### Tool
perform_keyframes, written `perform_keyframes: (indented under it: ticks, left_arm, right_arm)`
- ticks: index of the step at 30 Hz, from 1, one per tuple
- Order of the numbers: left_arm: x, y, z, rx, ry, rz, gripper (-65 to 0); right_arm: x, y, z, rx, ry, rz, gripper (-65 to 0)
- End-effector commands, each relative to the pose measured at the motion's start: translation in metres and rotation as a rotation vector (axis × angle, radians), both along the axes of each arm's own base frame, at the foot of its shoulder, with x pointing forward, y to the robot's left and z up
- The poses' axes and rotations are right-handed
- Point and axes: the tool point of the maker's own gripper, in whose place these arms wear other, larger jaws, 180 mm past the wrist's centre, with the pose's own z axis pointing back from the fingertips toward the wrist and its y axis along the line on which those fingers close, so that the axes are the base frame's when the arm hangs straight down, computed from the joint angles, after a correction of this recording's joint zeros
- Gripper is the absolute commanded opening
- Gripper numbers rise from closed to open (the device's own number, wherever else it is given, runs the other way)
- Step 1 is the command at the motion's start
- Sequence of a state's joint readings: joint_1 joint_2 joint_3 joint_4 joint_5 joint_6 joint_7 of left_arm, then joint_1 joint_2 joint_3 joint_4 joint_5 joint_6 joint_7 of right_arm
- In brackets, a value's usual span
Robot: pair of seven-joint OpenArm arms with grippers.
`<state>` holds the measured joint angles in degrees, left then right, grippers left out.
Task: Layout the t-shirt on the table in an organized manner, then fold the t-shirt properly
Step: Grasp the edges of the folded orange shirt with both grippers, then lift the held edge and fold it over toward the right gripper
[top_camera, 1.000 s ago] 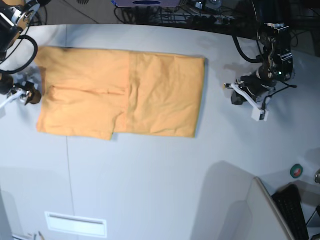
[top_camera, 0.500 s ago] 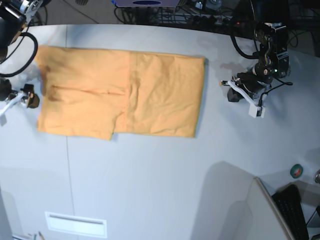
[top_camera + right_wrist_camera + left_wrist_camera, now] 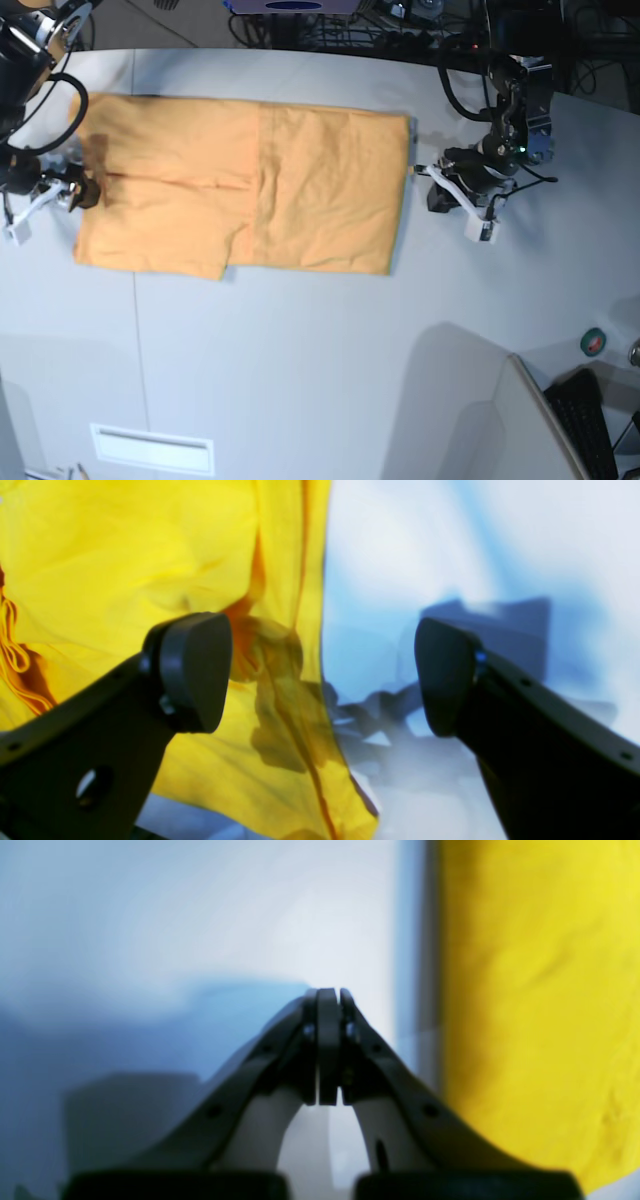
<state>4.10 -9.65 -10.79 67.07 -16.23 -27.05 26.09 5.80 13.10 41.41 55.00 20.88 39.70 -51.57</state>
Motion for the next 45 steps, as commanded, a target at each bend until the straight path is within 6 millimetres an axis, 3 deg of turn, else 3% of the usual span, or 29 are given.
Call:
perform_keyframes:
  ticks: [1,9,14,16,29,32,38,43,45]
  left_arm:
    - [-0.002,-0.004,-0.003,0.006,0.008,-0.018,-65.0]
    - [-0.002,-0.016,-0.017,-0.025,0.039,-0.022,-65.0]
    - [0.007,-0.021,-0.013,-0.033,0.025,-0.024,-65.0]
    - [0.007,-0.025,-0.013,-0.04,0.023,-0.024,-65.0]
    - [0.008,-0.023,-0.022,-0.047,0.055,-0.012,-65.0]
    - [0.008,-0.024,-0.023,-0.05,0.057,-0.012,-65.0]
    - [0.009,-0.024,-0.023,-0.05,0.055,-0.012,-65.0]
    - [0.01,-0.024,-0.022,-0.05,0.054,-0.012,-65.0]
    - [0.015,-0.024,-0.019,-0.05,0.045,-0.013,-65.0]
  right_arm:
    - [-0.007,0.007,-0.003,0.006,0.041,0.031,-11.3]
    - [-0.008,0.023,0.006,-0.013,0.042,0.077,-11.3]
    - [-0.016,0.026,0.004,-0.01,0.07,0.088,-11.4]
    - [-0.016,0.037,0.001,0.012,0.067,0.09,-11.4]
    - [-0.006,0.061,0.0,0.058,0.046,0.093,-11.7]
    - [-0.002,0.064,-0.001,0.075,0.047,0.093,-18.9]
    - [0.012,0.064,-0.003,0.094,-0.005,0.055,-41.1]
    - [0.016,0.052,-0.002,0.074,-0.039,0.03,-61.7]
    - [0.016,0.049,-0.001,0.068,-0.042,0.029,-65.0]
